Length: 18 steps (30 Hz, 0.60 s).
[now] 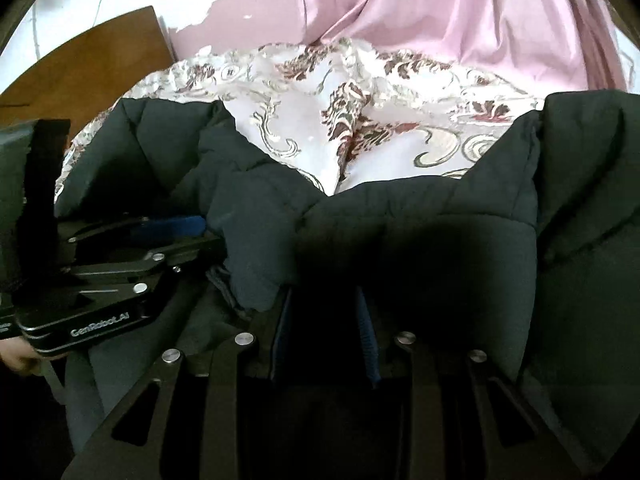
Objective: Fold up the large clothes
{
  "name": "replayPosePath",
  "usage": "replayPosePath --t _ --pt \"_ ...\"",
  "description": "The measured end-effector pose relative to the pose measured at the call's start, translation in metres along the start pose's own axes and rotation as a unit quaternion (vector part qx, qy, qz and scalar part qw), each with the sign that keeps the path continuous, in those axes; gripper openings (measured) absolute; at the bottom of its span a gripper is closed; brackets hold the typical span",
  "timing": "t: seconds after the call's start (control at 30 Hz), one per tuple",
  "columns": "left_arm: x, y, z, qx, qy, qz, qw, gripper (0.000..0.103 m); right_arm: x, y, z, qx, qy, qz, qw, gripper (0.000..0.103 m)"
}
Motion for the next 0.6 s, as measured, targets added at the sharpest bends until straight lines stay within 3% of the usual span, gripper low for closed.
replayPosePath --t 0.13,0.37,0.6 --pt "-0.014 0.000 0.005 -0.014 0.030 -0.021 0.9992 0.058 -0.009 0.007 0.013 0.000 0.010 -0.015 1.000 0.030" --pt "-0.017 0.000 0.006 -0.009 0.029 -0.023 0.9993 0.059 -0.022 0.013 0.018 0.011 0.023 -0.033 0.999 0.028" --pt "-0.015 -0.002 0.036 -0.011 0.013 0.004 0.9998 0.062 -0.038 0.023 0.056 -0.027 0.013 -0.080 0.996 0.034"
Point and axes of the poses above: each gripper's, at about its wrist camera, not at the fingertips, and z roughly against the way its jaws point, x to its left, y to its underside, the point moved 10 cm from there along -z, roughly the way its jaws point, and after that the axes turned 8 degrees about y, right-handed, at the moved point
